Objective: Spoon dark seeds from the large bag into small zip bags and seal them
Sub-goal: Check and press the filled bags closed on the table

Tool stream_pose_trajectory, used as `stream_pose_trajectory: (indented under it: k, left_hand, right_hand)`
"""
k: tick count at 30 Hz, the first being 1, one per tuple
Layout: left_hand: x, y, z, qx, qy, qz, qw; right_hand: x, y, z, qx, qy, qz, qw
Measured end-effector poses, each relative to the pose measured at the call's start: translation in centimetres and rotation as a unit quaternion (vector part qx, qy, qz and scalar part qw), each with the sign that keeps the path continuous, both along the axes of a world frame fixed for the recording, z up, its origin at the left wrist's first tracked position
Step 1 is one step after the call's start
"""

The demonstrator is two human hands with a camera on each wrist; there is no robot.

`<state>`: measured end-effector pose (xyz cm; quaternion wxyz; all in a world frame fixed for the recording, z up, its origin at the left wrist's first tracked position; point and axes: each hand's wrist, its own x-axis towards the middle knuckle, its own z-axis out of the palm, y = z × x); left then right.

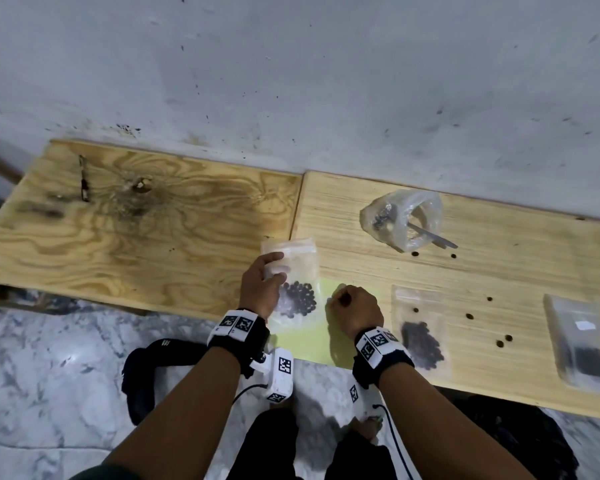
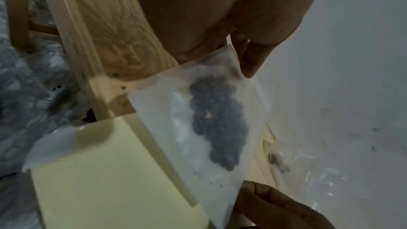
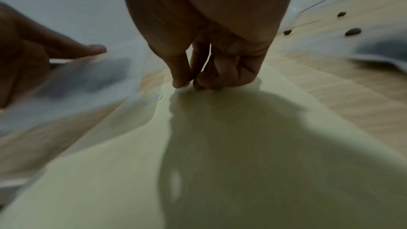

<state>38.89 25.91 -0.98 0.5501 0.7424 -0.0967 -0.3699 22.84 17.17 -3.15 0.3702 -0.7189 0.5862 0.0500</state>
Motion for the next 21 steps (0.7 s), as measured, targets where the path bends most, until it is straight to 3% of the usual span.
stream_pose_trajectory:
  k: [4, 7, 10, 15, 21]
  left_hand:
    - [-0.2, 0.4, -0.6, 0.024, -0.027, -0.009, 0.999]
    - [-0.8, 0.5, -0.5, 0.026, -0.035, -0.041, 0.998]
    - [-2.1, 0.4, -0.1, 0.007, -0.024, -0.070, 0.997]
    - [-4.7, -0.1, 0.4, -0.046, 0.018, -0.103, 0.993]
    - [-6.4, -0.5, 1.0, -0.074, 0.035, -0.116, 0.990]
  right_hand:
    - [-1.1, -0.9, -0.2, 0.040, -0.065, -0.023, 0.997]
    - [-1.8, -1.1, 0.7, 0.036, -0.193, -0.085, 0.977]
    - [-0.9, -0.5, 3.0, 0.026, -0.274, -0.072, 0.959]
    - [0.3, 0.0, 4.3, -0.035, -0.222, -0.023, 0.974]
    - [-0.8, 0.5, 5.3, -0.095, -0.165, -0.064, 0.980]
